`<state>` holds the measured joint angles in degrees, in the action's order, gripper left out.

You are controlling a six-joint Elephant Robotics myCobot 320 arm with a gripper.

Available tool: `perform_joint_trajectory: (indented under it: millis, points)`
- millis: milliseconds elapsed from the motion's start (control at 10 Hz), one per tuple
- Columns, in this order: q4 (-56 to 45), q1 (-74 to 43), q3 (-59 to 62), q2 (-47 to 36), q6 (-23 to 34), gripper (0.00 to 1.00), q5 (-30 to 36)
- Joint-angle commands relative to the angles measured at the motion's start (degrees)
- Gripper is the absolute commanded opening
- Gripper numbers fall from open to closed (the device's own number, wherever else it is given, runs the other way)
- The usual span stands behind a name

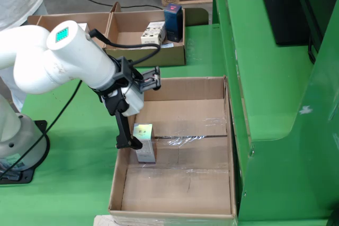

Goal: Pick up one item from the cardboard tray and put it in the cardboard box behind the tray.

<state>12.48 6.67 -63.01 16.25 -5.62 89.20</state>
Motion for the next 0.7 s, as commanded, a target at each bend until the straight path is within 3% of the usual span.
perform_joint_trajectory:
  millis: [0, 600]
  points:
    - [1.4, -1.0, 1.7, 1.3, 0.5, 1.00, 1.1]
    - [1.1, -1.3, 3.4, 4.0, 0.5, 1.00, 1.7]
